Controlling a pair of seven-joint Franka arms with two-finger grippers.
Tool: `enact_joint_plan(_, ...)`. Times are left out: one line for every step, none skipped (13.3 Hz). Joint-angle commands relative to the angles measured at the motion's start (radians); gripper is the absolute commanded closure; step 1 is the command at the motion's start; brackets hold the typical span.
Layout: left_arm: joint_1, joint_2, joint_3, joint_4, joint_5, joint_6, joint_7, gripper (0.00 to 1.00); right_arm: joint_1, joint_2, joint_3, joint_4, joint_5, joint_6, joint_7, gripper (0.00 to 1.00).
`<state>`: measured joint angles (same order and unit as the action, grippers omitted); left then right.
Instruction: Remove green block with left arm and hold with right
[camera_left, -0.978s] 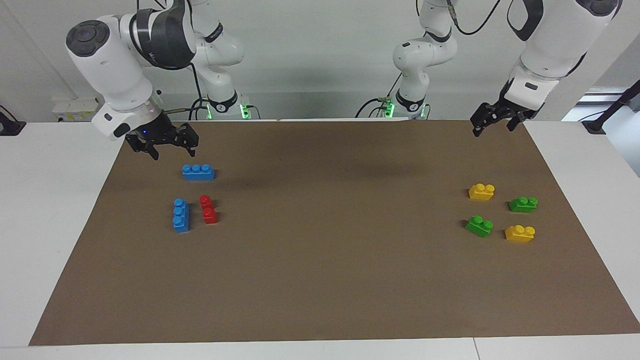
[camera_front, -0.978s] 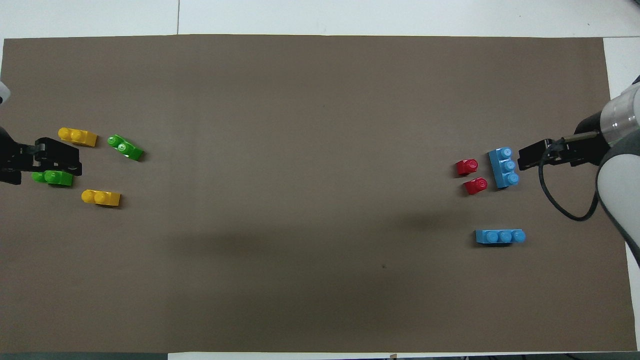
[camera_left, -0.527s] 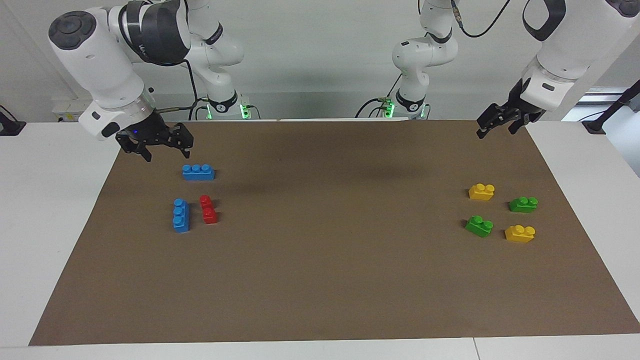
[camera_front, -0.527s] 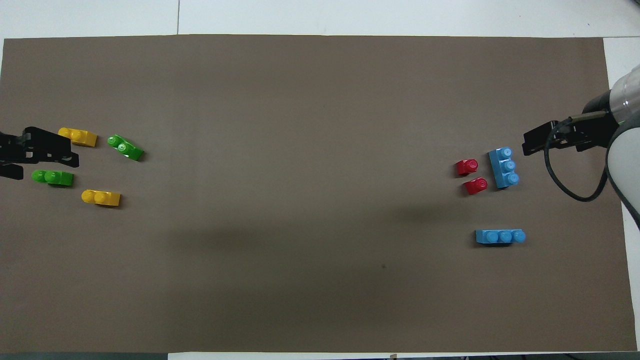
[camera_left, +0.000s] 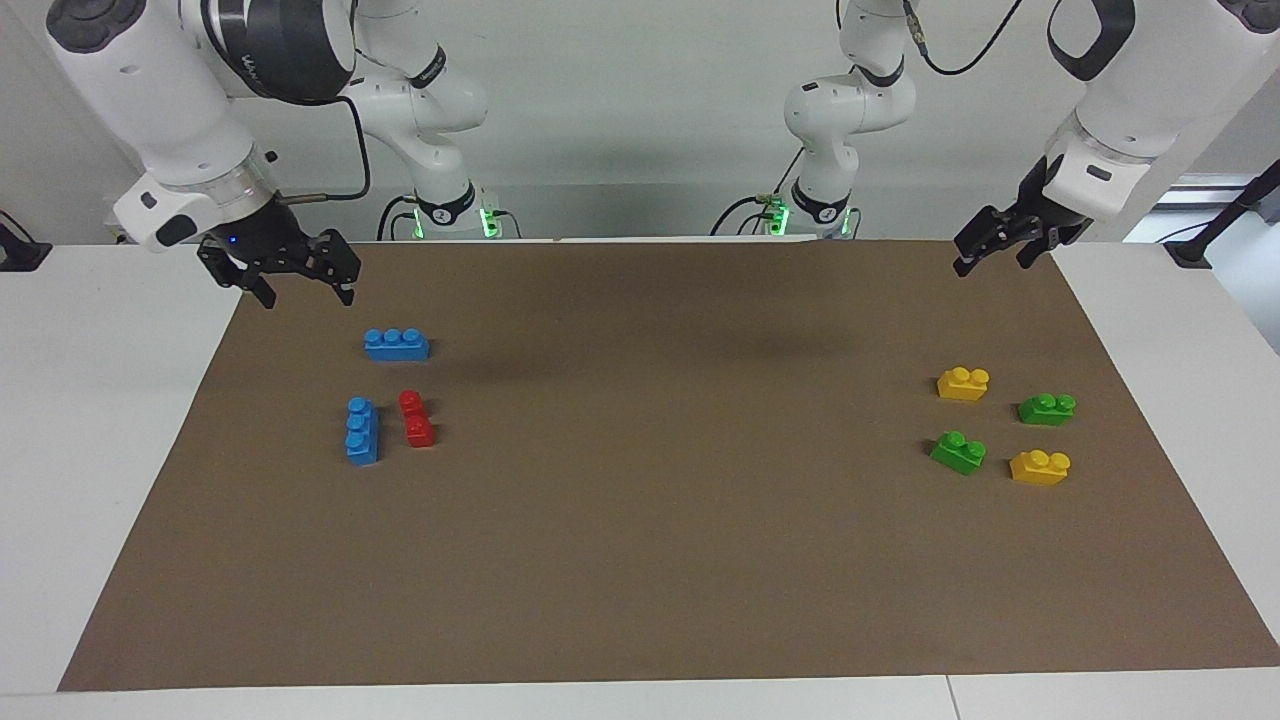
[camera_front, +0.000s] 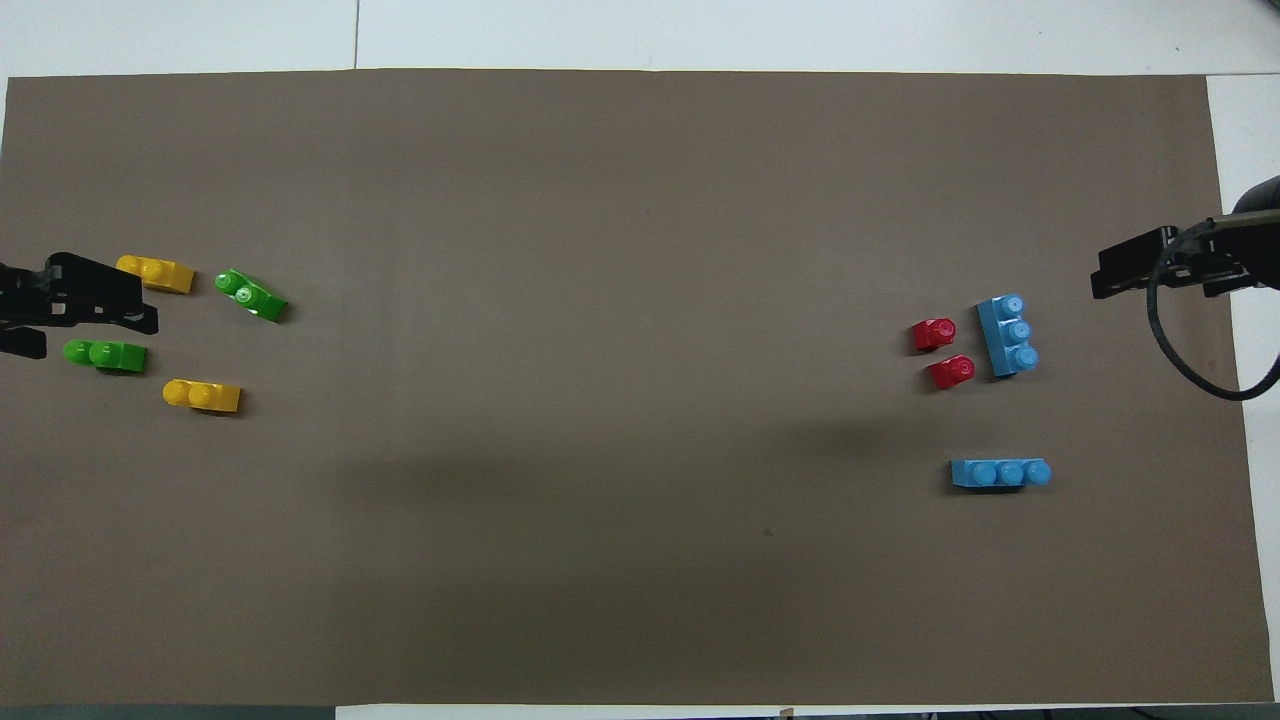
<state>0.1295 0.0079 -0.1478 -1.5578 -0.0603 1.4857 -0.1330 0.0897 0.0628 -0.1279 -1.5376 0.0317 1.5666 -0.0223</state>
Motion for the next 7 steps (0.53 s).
enact_joint_plan(-0.016, 0.014, 0.004, 0.03, 0.031, -0.024, 0.009, 0.0, 0.013, 0.0, -0.01, 0.021, -0.009, -0.028, 0.015, 0.0)
enact_joint_plan(-0.016, 0.012, 0.002, 0.03, 0.03, -0.022, 0.009, 0.0, 0.013, 0.0, -0.01, 0.021, -0.009, -0.029, 0.016, 0.0)
enact_joint_plan(-0.016, 0.012, 0.004, 0.03, 0.03, -0.021, 0.009, 0.0, 0.013, 0.0, -0.01, 0.021, -0.009, -0.028, 0.015, 0.0)
enact_joint_plan(-0.016, 0.012, 0.004, 0.03, 0.03, -0.021, 0.009, 0.0, 0.013, 0.0, -0.01, 0.021, -0.009, -0.028, 0.015, 0.0)
enact_joint_plan(-0.014, 0.01, 0.002, 0.03, 0.03, -0.022, 0.009, 0.0, 0.013, 0.0, -0.009, 0.021, -0.009, -0.028, 0.015, 0.0)
enact_joint_plan(-0.011, 0.003, 0.002, 0.03, 0.028, -0.022, 0.01, 0.0, 0.013, 0.0, -0.009, 0.021, -0.009, -0.026, 0.015, 0.0)
enact_joint_plan(-0.016, 0.001, 0.002, 0.028, 0.03, -0.019, 0.01, 0.0, 0.013, -0.001, -0.009, 0.021, -0.009, -0.026, 0.015, 0.0)
